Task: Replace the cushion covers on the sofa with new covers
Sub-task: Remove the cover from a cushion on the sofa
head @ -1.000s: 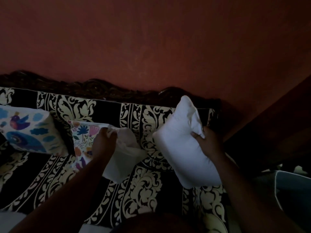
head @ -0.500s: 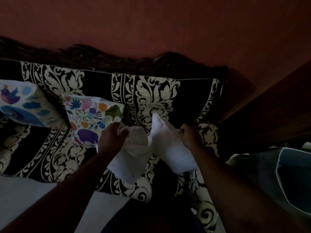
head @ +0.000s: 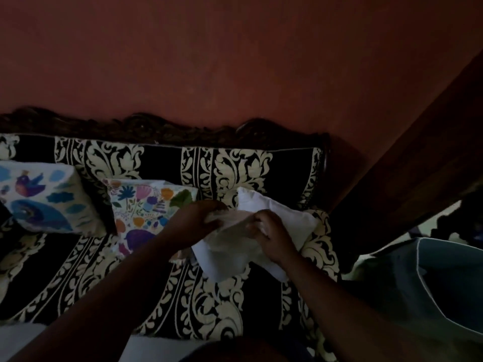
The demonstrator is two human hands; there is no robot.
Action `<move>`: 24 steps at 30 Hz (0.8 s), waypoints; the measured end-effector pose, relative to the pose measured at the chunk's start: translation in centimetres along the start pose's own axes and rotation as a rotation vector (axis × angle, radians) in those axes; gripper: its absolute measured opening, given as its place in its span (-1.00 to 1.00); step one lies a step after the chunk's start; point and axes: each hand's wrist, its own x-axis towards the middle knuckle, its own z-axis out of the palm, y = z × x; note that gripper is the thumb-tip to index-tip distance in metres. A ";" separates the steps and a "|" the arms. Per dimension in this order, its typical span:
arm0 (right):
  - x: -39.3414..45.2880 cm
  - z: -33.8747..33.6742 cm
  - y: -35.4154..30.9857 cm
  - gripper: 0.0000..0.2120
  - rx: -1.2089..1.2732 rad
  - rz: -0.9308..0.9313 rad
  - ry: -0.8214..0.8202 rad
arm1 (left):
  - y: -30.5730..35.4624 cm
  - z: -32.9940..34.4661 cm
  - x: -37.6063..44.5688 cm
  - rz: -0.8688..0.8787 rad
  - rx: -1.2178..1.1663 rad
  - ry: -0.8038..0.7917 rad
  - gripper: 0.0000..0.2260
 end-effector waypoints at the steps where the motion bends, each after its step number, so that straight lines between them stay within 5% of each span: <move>1: -0.2 -0.3 -0.9 -0.87 -0.040 -0.033 0.120 | 0.2 -0.9 -0.2 0.062 0.010 0.010 -0.66; 4: -0.7 -0.2 -3.7 -0.72 -0.116 -0.011 0.278 | 0.5 -3.1 -1.1 0.187 -0.102 0.021 -0.75; 9: -3.1 1.9 -7.7 -0.20 -0.057 0.086 0.087 | 2.0 -5.2 -3.3 0.388 -0.214 -0.001 -0.64; 13: -6.4 2.7 -11.4 -0.66 -0.071 0.139 0.160 | 4.2 -6.2 -6.0 0.557 -0.504 0.016 -0.63; 17: -11.3 2.4 -11.7 -0.67 -0.308 0.266 0.211 | 5.6 -6.9 -7.2 0.500 -0.668 0.216 -0.61; 21: -17.6 0.8 -10.2 -0.70 -0.514 0.440 0.051 | 6.9 -8.7 -8.2 0.448 -0.705 0.406 -0.71; 24: -22.8 -1.3 -9.0 -0.79 -0.560 0.590 0.131 | 6.2 -8.7 -7.7 0.318 -0.549 0.445 -0.82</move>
